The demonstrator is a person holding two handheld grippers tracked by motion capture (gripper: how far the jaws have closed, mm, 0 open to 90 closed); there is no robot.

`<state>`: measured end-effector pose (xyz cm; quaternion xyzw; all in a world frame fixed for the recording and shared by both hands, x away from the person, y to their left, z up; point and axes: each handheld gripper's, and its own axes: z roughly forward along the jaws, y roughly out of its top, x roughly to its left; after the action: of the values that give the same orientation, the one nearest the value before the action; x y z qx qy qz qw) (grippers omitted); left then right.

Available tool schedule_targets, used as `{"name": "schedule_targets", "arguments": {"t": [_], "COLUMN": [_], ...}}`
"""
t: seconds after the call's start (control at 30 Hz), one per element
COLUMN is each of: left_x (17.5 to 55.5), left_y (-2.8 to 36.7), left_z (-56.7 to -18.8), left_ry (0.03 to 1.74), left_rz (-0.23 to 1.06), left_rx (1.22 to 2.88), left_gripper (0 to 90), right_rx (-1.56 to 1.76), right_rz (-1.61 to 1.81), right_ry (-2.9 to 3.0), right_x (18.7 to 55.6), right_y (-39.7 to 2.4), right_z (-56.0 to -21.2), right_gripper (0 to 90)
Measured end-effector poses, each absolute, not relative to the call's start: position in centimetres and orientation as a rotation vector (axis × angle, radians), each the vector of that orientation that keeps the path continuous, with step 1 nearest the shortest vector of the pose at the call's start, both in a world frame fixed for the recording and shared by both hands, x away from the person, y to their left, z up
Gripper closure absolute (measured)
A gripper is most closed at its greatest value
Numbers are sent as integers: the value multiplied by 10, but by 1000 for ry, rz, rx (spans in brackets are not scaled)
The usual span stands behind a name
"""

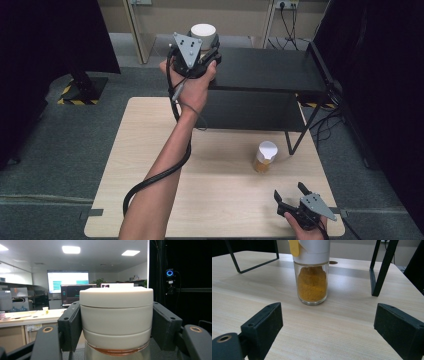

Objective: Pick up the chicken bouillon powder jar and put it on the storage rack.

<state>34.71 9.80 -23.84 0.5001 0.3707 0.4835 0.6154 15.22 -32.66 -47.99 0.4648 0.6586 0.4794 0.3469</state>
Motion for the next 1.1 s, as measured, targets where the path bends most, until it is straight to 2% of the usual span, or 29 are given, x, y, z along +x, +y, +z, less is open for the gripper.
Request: {"name": "schedule_targets", "arguments": {"t": [0.2,0.3,0.73,0.97,1.1], "left_x": [344,340,312,295,285], "left_y": [102,103,110,116,118], "left_z": [-231,-228,-243,-251,-258], "left_ry": [870,873,853,843,815], "left_rz": [1066,1057,1082,1046,1086], "left_rx": [1169,1189,1165,1141,1164], "left_gripper": [180,142,137,133,132], "right_rx": [1204,1203,1199,1195,1198], "right_rz": [1244,1243,1239,1233,1236], "right_ry": [1709,1711,1716,1718,1718], "right_x": [152,152,152,152,152], "right_y": [-327,-326,-325,-324,-324], "right_z": [-480,-480,-479,-479,-479], "right_gripper": [87,87,85,85,85]}}
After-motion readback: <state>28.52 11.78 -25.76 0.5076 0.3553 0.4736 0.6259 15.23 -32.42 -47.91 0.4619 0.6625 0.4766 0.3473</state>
